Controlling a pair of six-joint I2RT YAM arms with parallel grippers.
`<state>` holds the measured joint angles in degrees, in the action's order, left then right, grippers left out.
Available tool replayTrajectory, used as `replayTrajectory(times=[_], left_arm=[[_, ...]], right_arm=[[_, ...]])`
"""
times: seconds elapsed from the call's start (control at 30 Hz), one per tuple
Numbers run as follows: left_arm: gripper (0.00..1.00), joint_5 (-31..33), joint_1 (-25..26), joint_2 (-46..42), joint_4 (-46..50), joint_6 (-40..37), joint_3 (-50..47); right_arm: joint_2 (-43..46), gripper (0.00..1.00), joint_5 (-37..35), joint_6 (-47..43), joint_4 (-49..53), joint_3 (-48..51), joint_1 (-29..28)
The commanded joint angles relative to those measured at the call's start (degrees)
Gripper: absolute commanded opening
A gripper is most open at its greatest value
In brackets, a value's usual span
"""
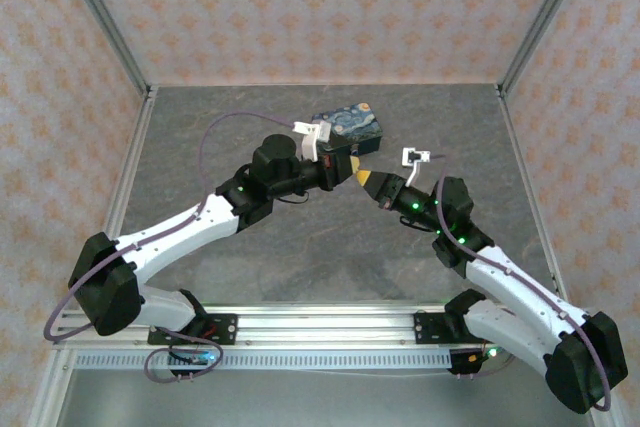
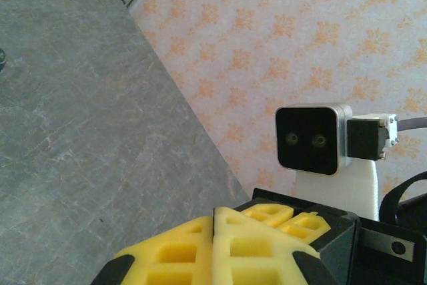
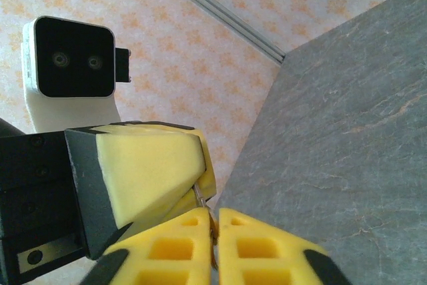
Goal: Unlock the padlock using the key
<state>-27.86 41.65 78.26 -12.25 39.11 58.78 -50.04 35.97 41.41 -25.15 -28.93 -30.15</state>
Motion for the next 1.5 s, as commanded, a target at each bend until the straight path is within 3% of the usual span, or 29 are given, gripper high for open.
replayTrajectory(times=[0.0,0.17,0.2,0.27,0.5,0.73,1.03,1.27,1.47], left_arm=[[0.00,1.4,0.5,-1.0,-1.2,0.0,0.6],[0.00,3.0,0.5,-1.6,0.5,-0.6,0.5],[0.04,3.4,0.5,-1.8,0.9,-1.1,0.6],[0.22,4.7,0.4,-2.4,2.9,-2.3,0.8],[0.60,10.5,0.3,-2.4,13.3,-9.7,4.4],[0.82,21.1,0.3,4.6,27.9,-19.0,14.0],[0.86,28.6,0.2,25.8,40.8,-29.0,36.4],[0.86,28.6,-0.5,44.9,49.0,-32.9,58.3],[0.86,26.9,-1.7,56.3,52.7,-33.1,71.8]], right_arm=[[0.2,0.03,1.2,-0.2,-1.3,-0.6,0.2],[1.9,0.00,-1.0,-2.9,4.3,-1.7,0.2],[2.4,0.00,-1.6,-3.9,6.3,-2.0,0.2],[3.8,0.00,-3.3,-6.5,11.5,-2.9,0.2],[6.6,0.00,-11.5,-16.7,32.3,-7.4,0.2],[6.4,0.00,-28.0,-21.0,50.5,-10.8,0.2],[6.4,0.00,-38.3,-17.5,58.8,-9.5,0.2],[6.9,0.00,-38.8,-15.2,60.0,-7.6,0.2],[7.7,0.00,-38.5,-14.7,59.7,-6.4,0.2]])
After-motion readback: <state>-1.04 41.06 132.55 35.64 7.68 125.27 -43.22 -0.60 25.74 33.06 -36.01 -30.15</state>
